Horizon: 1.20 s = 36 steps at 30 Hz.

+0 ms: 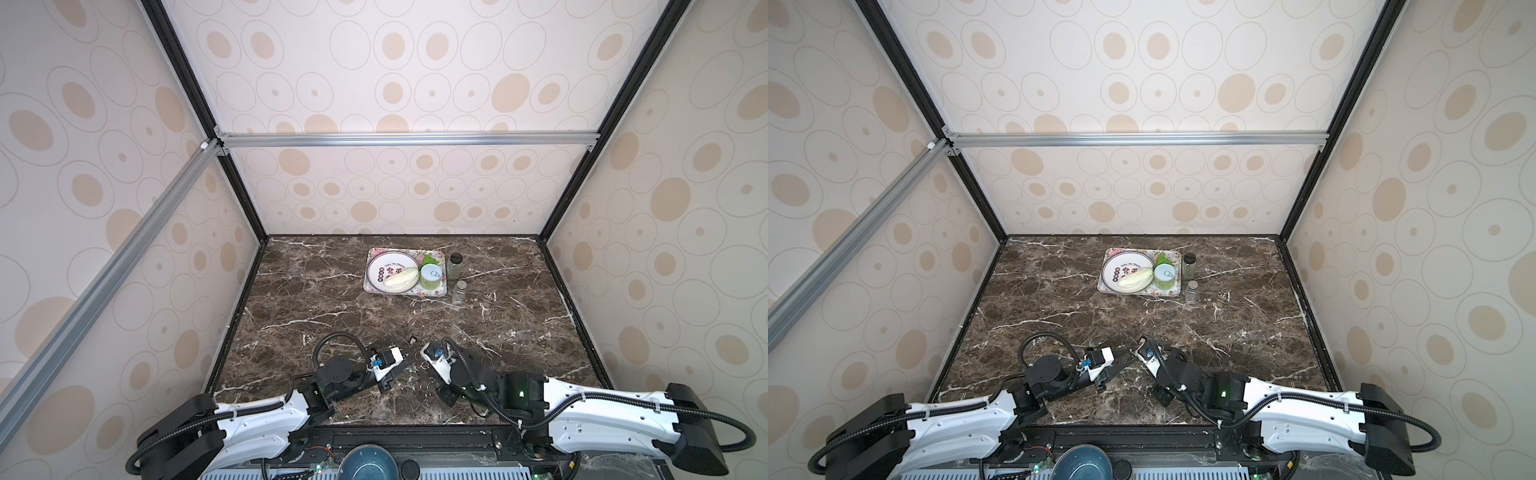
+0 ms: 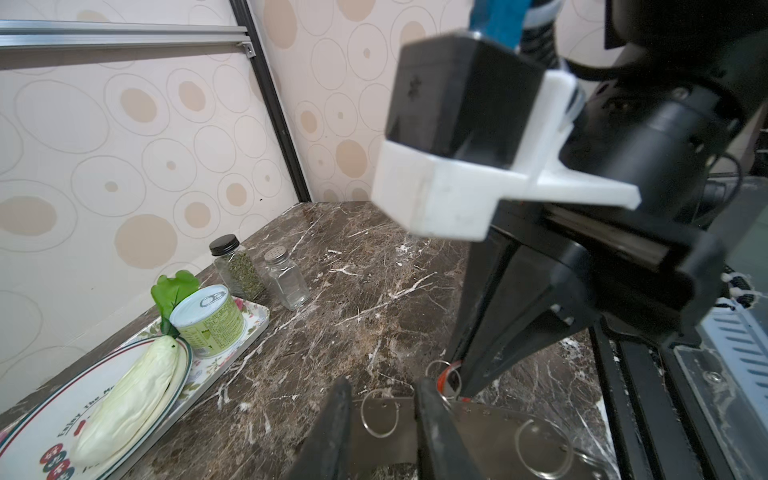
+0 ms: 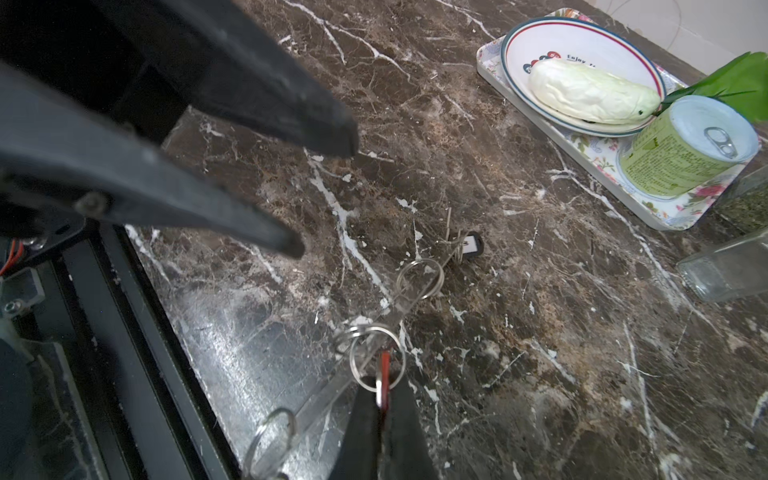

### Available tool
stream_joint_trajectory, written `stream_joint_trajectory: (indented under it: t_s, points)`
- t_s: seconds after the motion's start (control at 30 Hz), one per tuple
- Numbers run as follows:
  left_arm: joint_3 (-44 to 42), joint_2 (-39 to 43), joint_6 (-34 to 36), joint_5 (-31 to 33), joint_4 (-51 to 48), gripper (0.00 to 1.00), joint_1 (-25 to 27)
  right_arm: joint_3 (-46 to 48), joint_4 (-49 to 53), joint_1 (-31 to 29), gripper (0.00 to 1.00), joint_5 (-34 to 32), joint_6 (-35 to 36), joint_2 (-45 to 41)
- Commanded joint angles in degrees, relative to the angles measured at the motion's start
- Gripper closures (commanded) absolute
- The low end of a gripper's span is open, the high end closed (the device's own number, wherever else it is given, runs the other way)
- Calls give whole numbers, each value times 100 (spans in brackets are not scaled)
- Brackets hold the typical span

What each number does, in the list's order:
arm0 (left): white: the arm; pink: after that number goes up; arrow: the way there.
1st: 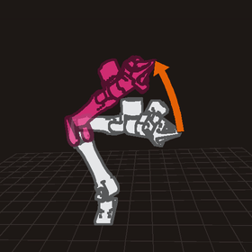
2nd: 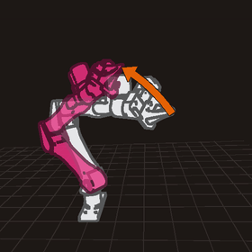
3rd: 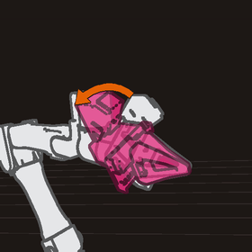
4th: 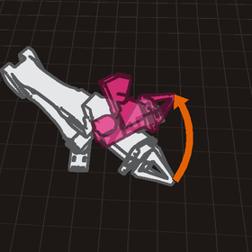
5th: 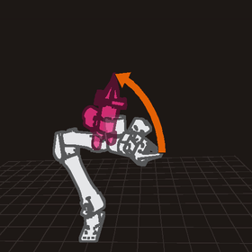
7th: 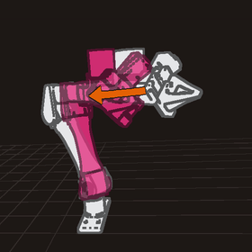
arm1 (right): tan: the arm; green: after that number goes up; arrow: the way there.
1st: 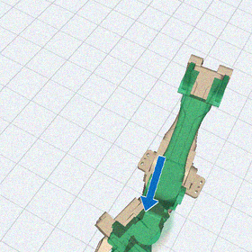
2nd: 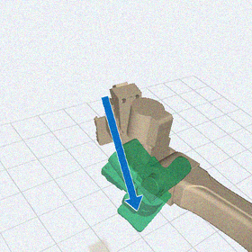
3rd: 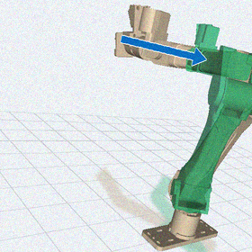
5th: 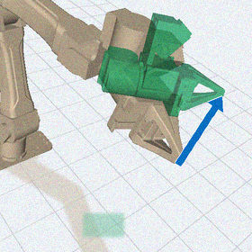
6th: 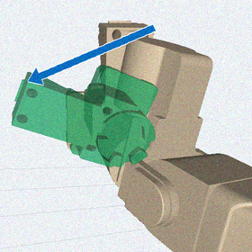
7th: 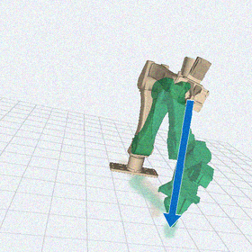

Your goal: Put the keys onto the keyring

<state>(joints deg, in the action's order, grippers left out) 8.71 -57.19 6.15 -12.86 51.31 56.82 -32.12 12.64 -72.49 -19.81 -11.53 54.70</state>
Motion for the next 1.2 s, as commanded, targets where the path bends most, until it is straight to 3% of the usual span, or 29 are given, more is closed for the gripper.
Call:
stream_joint_trajectory:
  t_s: [0.0,0.47,0.93,1.17]
  points:
    - [-280,201,-364,174,-104,76,157,38,289,-244,100,-312,-103,-127]
    - [-194,35,-762,293,-499,76,827,450,-73,-406,100,-499,-9,-421]
    - [470,-696,-852,26,-848,72,838,507,-328,-402,100,-403,55,-364]
    - [509,-476,-991,43,-924,71,842,565,-390,-410,100,-389,97,-516]
